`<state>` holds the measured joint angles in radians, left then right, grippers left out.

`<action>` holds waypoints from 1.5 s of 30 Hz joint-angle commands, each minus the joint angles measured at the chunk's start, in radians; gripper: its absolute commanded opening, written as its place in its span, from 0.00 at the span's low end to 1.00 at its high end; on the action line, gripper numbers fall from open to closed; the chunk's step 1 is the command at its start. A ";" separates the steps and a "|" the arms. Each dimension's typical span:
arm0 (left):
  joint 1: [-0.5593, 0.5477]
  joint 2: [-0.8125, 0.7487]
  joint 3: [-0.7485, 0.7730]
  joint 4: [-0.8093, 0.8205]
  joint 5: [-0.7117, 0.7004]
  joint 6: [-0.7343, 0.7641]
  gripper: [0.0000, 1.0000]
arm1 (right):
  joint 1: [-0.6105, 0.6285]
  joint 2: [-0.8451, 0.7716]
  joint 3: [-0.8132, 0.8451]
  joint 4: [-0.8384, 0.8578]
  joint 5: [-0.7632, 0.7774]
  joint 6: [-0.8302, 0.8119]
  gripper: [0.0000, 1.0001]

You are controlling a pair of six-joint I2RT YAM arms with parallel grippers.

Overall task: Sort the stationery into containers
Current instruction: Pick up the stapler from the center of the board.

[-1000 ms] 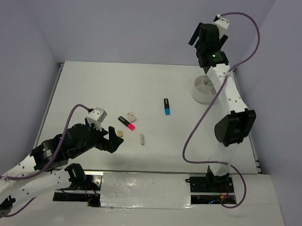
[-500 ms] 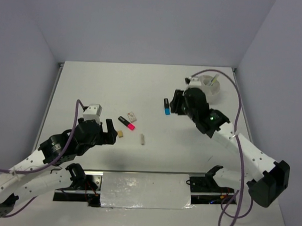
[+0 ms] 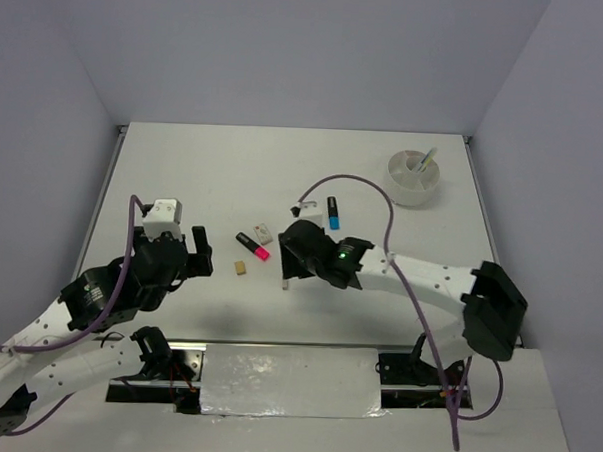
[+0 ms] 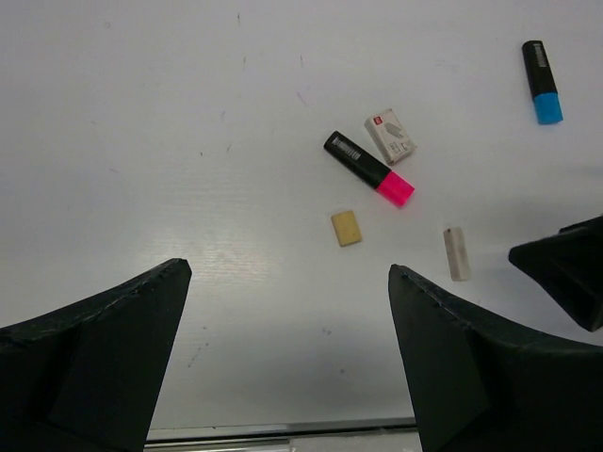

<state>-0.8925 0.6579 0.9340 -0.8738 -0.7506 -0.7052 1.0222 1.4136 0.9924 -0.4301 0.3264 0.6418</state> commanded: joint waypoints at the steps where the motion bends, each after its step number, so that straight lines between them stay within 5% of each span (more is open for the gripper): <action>1: 0.006 -0.012 -0.012 0.019 -0.049 0.030 0.99 | 0.024 0.129 0.120 -0.035 0.082 0.048 0.65; 15: 0.006 -0.061 -0.031 0.062 0.013 0.069 0.99 | 0.033 0.452 0.232 -0.013 0.030 0.058 0.53; 21: 0.006 -0.058 -0.032 0.065 0.019 0.072 0.99 | 0.033 0.449 0.213 -0.006 0.036 0.056 0.22; 23: 0.006 -0.057 -0.032 0.065 0.023 0.076 0.99 | 0.033 0.432 0.212 -0.004 0.040 0.045 0.20; 25: 0.006 -0.052 -0.031 0.065 0.022 0.075 0.99 | 0.035 0.423 0.221 -0.013 0.049 0.036 0.02; 29: 0.006 -0.055 -0.031 0.062 0.017 0.070 0.99 | 0.004 0.355 0.267 -0.077 0.107 -0.013 0.00; 35: 0.004 -0.064 -0.031 0.062 0.019 0.072 0.99 | -0.281 0.234 0.391 -0.196 0.152 -0.139 0.00; 39: 0.006 -0.078 -0.034 0.064 0.019 0.072 0.99 | -0.505 0.301 0.550 -0.232 0.174 -0.200 0.00; 45: 0.006 -0.075 -0.035 0.067 0.025 0.076 0.99 | -0.662 0.459 0.808 -0.252 0.199 -0.244 0.00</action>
<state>-0.8913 0.5842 0.9089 -0.8429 -0.7277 -0.6537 0.3733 1.8046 1.7042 -0.6323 0.4801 0.4526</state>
